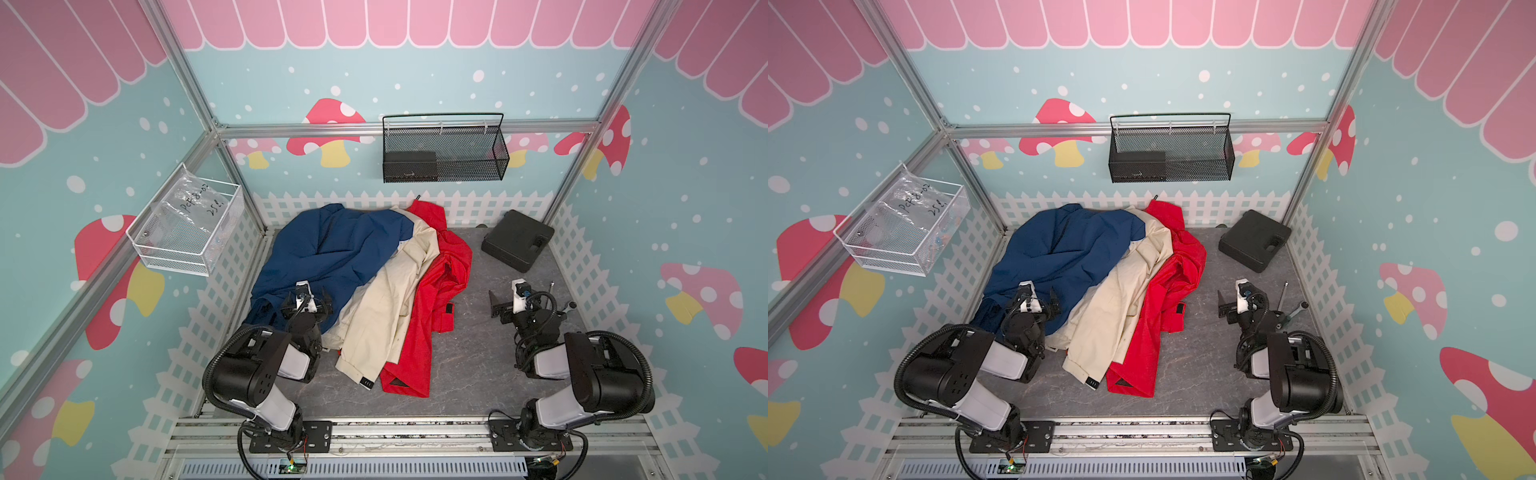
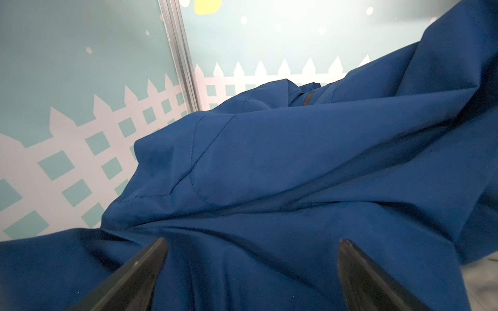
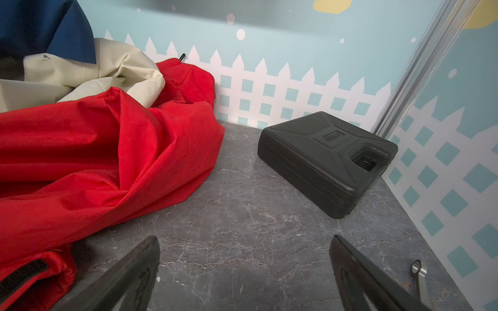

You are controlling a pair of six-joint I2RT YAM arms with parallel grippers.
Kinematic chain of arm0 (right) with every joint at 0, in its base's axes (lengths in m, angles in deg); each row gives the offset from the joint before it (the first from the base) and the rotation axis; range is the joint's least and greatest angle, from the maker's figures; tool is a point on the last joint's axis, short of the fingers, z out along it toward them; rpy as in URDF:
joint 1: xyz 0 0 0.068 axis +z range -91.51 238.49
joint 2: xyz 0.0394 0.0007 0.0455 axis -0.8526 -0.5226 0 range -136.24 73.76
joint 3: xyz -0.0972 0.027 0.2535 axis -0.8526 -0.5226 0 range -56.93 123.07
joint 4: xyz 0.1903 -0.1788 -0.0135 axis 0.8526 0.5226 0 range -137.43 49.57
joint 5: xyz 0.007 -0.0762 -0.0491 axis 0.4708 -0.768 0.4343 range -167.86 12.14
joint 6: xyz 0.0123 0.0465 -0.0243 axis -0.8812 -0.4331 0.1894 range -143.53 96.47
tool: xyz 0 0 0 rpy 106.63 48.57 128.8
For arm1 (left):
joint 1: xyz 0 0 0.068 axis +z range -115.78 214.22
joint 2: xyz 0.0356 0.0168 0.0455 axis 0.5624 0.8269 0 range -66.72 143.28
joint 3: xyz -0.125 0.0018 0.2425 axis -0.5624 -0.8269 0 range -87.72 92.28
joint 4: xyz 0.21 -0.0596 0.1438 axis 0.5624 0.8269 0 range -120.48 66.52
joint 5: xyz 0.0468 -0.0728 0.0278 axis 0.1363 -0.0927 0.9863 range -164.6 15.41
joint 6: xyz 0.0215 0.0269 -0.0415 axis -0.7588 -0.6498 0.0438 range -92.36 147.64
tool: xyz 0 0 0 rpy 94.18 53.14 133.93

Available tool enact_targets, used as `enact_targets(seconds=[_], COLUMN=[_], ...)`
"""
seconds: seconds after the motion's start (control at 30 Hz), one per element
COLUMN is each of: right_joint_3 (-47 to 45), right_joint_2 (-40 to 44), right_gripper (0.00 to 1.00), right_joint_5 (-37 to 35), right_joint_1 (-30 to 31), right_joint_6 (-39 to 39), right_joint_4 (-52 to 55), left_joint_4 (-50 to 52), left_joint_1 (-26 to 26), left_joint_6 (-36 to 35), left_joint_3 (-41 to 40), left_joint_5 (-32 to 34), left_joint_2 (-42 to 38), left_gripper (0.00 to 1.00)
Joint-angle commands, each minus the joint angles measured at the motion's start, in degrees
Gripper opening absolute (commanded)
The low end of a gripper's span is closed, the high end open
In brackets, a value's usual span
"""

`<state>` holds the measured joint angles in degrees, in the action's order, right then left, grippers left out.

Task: Unzip the jacket
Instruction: Pick up the jacket from the jacket.

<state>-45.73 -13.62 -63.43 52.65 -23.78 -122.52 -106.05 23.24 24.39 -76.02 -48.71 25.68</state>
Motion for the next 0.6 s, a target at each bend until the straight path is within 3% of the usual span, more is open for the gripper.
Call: enact_targets(seconds=[0.0,0.23,0.33,0.43,0.5,0.57], right_joint_3=[-0.57,-0.77,-1.45,0.26,2.32,5.12], right_joint_2=[-0.23,0.11,8.05,18.66,23.81,26.45], right_gripper=[1.00,1.00,0.98,0.96,0.94,0.90], right_joint_5=[-0.22,-0.21,-2.53,-2.69,-1.53,-0.21], right_joint_1=[0.31,0.31,0.31,0.36,0.40,0.40], right_joint_6=[0.56,0.40,-0.35,-1.74,-5.04,-11.00], right_joint_4=[-2.96,-3.40,3.09,13.57,20.34,25.93], left_joint_4=[0.44,12.57,3.49,-0.02,8.48,29.48], left_joint_1=[0.35,2.24,0.97,-5.70,-11.28,-13.62], left_joint_6=[-0.09,3.42,1.46,-5.75,-10.58,-8.26], left_joint_3=[1.14,6.02,1.26,-0.92,1.49,7.52], left_joint_5=[-0.49,1.42,1.21,8.55,13.87,13.94], left_joint_2=[-1.11,-3.46,-4.06,-8.77,-17.47,-28.82], left_gripper=[0.99,0.99,0.99,0.99,0.99,0.99])
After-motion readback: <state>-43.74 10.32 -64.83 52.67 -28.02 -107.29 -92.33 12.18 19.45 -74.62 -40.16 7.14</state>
